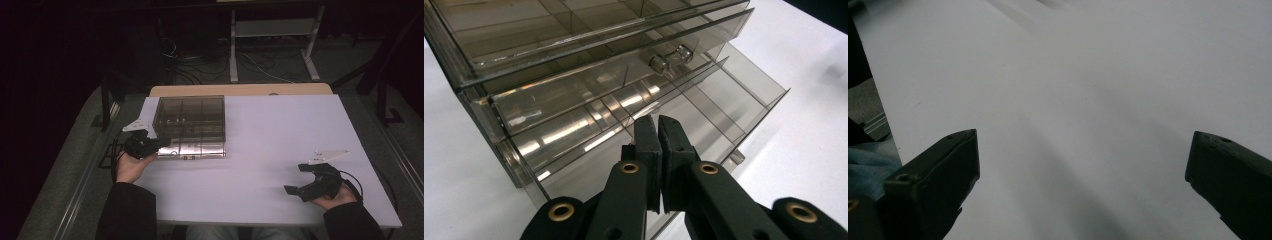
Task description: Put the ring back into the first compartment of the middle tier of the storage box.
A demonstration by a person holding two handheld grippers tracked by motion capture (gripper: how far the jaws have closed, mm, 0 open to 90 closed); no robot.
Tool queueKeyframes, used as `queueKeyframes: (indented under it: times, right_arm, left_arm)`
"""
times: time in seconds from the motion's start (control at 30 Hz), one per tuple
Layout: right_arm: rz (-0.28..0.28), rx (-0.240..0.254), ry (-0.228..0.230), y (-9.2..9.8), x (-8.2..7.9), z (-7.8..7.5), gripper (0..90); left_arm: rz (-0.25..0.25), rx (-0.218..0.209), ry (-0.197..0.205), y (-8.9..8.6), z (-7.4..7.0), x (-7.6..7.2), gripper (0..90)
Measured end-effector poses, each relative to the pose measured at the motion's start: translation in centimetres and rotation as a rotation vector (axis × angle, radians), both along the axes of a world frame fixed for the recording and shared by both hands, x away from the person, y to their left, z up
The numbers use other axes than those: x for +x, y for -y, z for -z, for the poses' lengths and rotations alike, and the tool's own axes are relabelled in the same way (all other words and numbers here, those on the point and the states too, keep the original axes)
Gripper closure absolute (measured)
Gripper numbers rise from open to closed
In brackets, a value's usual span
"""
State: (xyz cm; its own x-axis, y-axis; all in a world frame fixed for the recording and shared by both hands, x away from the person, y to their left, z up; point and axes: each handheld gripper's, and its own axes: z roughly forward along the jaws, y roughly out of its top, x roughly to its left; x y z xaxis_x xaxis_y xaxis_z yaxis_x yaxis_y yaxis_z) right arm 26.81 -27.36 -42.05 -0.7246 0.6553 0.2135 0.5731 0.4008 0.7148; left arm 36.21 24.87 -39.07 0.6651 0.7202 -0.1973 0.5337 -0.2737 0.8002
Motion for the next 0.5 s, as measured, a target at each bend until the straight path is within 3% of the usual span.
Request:
queueKeyframes:
  times: [0.5]
  right_arm:
    - [-0.005,-0.005,-0.003,-0.05,0.01,0.05,0.4]
  left_arm:
    - [-0.001,0.028,-0.027,-0.1,0.72,0.41,87.2]
